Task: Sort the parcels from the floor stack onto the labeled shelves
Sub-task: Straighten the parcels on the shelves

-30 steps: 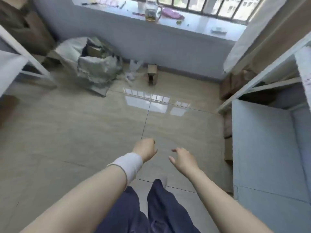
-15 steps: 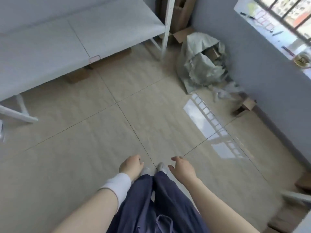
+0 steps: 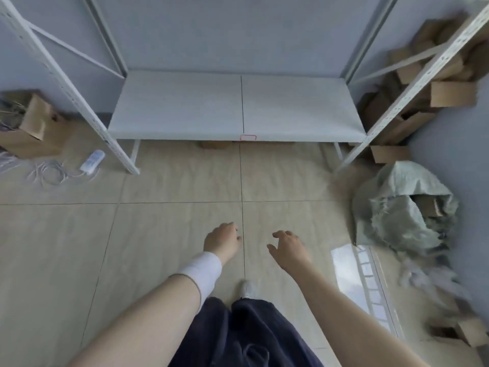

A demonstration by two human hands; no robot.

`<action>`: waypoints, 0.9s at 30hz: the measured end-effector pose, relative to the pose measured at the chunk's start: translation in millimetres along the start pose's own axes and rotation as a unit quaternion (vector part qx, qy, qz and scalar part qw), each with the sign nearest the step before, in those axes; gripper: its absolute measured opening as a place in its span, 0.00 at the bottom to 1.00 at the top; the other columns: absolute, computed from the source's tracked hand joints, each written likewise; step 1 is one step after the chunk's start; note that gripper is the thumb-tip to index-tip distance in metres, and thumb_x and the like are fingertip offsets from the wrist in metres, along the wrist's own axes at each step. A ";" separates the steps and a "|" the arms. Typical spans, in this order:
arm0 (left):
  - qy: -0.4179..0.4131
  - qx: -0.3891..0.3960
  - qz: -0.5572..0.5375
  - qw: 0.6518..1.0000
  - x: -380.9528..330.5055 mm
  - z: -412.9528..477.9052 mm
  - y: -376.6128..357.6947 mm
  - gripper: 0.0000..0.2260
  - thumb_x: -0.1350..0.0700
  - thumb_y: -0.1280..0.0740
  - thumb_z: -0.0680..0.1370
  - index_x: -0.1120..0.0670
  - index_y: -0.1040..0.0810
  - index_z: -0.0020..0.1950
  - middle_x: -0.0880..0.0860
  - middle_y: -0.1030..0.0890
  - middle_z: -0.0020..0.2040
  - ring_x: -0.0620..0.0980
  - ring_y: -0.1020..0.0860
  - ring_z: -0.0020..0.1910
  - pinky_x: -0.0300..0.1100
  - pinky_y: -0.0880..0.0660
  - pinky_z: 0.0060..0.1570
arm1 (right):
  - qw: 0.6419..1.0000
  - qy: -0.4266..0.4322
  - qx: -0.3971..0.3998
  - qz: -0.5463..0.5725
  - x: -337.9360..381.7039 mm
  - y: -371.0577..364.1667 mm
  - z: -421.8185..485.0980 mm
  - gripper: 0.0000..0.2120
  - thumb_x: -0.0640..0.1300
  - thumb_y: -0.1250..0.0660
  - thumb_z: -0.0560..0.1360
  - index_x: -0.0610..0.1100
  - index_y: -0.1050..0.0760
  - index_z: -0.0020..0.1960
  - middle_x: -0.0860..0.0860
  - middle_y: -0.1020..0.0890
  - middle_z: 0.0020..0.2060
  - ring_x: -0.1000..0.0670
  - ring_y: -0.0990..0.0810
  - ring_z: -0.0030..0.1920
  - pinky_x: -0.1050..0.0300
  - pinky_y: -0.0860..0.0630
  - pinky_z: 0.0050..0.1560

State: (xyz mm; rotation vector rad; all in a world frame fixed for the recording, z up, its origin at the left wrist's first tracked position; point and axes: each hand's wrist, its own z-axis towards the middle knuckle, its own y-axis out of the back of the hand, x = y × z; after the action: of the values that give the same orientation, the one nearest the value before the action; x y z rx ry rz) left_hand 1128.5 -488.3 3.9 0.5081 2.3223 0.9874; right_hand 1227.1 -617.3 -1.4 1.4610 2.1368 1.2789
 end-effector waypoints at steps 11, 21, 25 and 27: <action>-0.059 -0.206 -0.045 0.976 -20.6 60.4 210.9 0.17 0.54 0.42 0.80 0.55 0.31 0.68 0.54 0.27 0.66 0.54 0.28 0.64 0.44 0.31 0.59 | 0.980 0.130 -0.144 -0.040 147.6 167.0 75.2 0.21 0.51 0.41 0.79 0.47 0.35 0.70 0.47 0.31 0.68 0.45 0.32 0.68 0.52 0.33 0.63; -0.112 -0.353 -0.032 0.928 6.3 66.7 419.0 0.18 0.52 0.41 0.79 0.54 0.31 0.68 0.54 0.28 0.66 0.55 0.29 0.65 0.44 0.32 0.60 | 0.928 0.221 -0.299 0.001 304.8 303.4 80.5 0.21 0.51 0.40 0.78 0.47 0.33 0.70 0.48 0.31 0.68 0.46 0.31 0.67 0.52 0.32 0.62; -0.121 -0.385 -0.025 0.915 11.9 73.9 465.6 0.17 0.52 0.41 0.79 0.55 0.31 0.67 0.54 0.28 0.66 0.54 0.28 0.64 0.45 0.31 0.59 | 0.916 0.238 -0.324 0.006 344.6 335.6 86.6 0.21 0.52 0.40 0.78 0.47 0.33 0.69 0.49 0.31 0.68 0.46 0.30 0.66 0.52 0.32 0.62; -0.125 -0.398 -0.028 0.908 13.7 82.2 482.5 0.17 0.52 0.41 0.80 0.54 0.31 0.68 0.53 0.28 0.66 0.54 0.28 0.64 0.45 0.31 0.59 | 0.913 0.241 -0.329 0.009 359.2 348.6 94.3 0.21 0.52 0.40 0.78 0.47 0.33 0.69 0.49 0.31 0.68 0.46 0.30 0.66 0.51 0.32 0.62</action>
State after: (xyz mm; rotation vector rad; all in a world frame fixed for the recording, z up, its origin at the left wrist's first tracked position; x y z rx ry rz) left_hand 1228.2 -120.3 311.0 0.2044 1.5101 1.6029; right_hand 1337.6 -225.4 304.5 0.9384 1.6318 2.2603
